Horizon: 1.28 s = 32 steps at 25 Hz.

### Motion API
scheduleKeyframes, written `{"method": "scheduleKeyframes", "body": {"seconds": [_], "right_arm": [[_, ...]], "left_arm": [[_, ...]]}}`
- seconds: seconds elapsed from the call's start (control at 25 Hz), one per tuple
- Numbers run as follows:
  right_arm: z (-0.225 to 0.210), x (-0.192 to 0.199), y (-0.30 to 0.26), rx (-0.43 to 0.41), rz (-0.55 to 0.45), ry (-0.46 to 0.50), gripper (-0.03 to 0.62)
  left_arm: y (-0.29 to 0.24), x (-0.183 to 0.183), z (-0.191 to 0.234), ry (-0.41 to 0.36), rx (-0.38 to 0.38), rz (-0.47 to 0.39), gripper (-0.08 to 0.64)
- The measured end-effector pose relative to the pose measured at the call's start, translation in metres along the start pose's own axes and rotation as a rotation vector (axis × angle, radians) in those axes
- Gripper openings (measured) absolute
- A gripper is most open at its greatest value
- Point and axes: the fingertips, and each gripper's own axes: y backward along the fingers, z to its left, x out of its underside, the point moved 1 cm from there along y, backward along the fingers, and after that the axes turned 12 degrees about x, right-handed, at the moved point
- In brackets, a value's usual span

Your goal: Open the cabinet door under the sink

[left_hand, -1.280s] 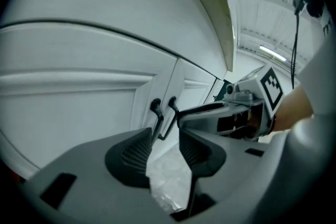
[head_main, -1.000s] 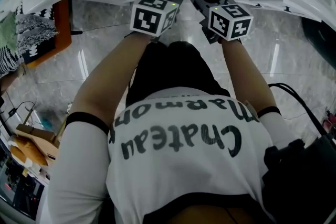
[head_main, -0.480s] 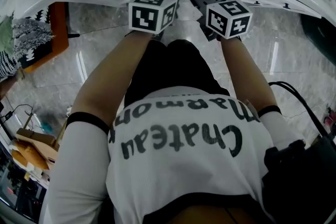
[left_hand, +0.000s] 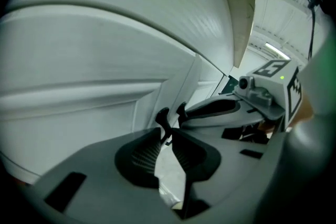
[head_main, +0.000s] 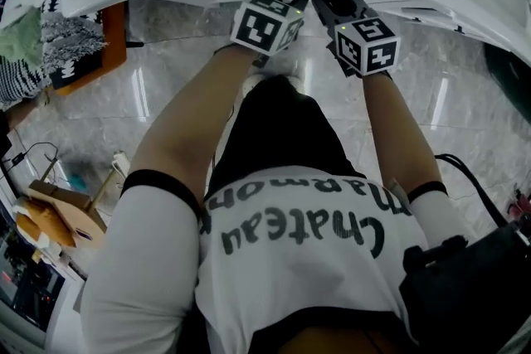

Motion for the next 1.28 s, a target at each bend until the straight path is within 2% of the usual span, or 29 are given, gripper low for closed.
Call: {"method": "scheduleKeyframes", "body": {"seconds": [0.16, 0.32, 0.6, 0.72, 0.92, 1.12, 1.28], "right_arm": [[0.003, 0.008, 0.006, 0.035, 0.05, 0.048, 0.037], [0.005, 0.01, 0.004, 0.074, 0.109, 0.11, 0.035], [0.013, 0.022, 0.014, 0.062, 0.141, 0.154, 0.037], [0.014, 0.024, 0.017, 0.078, 0.144, 0.133, 0.038], [0.018, 0.028, 0.022, 0.078, 0.153, 0.123, 0.037], [0.02, 0.033, 0.028, 0.087, 0.153, 0.134, 0.039], [0.023, 0.037, 0.032, 0.092, 0.149, 0.13, 0.038]], "left_arm": [[-0.002, 0.008, -0.012, -0.047, -0.034, 0.077, 0.056], [-0.004, 0.016, -0.018, -0.184, -0.086, 0.165, 0.044], [-0.004, 0.027, -0.02, -0.361, -0.134, 0.301, 0.044], [-0.004, 0.032, -0.024, -0.353, -0.114, 0.316, 0.044], [0.0, 0.037, -0.025, -0.339, -0.143, 0.315, 0.044], [0.005, 0.047, -0.032, -0.381, -0.141, 0.331, 0.044], [0.008, 0.053, -0.034, -0.373, -0.156, 0.333, 0.044]]}}
